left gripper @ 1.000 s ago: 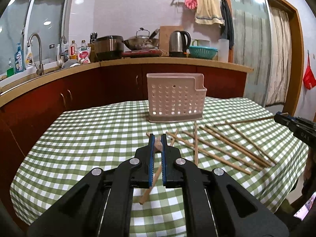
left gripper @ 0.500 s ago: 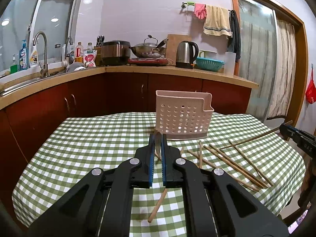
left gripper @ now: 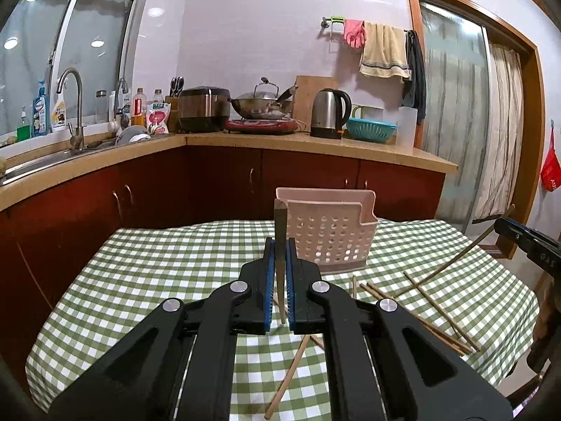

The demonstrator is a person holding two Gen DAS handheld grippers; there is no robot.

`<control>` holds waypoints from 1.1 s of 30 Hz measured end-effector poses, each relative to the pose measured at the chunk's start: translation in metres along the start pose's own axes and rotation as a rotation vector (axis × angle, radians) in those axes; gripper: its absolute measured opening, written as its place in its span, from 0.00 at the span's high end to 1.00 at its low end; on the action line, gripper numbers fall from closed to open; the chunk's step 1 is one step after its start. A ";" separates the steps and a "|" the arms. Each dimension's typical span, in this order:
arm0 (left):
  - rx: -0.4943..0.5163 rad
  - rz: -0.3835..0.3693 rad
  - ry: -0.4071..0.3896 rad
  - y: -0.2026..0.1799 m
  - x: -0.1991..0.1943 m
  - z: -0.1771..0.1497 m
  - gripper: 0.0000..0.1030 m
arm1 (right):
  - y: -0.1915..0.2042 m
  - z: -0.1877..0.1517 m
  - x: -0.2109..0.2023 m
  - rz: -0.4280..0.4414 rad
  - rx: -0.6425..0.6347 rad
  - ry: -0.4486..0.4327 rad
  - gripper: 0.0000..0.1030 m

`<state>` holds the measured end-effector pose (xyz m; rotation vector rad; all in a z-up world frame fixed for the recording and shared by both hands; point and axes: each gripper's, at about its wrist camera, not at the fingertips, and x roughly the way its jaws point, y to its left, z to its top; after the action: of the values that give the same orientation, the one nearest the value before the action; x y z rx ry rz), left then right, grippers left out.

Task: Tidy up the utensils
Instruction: 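Lift both held chopsticks and carry them above the beige caddy, then open both tools to drop the chopsticks into the caddy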

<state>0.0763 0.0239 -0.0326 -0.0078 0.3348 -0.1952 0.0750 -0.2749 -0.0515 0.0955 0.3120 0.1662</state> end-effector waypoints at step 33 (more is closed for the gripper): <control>-0.010 -0.081 -0.083 -0.009 0.116 0.113 0.94 | -0.002 0.106 0.144 0.119 0.014 -0.072 0.93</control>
<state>0.2189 -0.0100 0.0368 -0.0392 0.2527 -0.2724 0.2434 -0.2588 0.0064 0.1343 0.2354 0.2783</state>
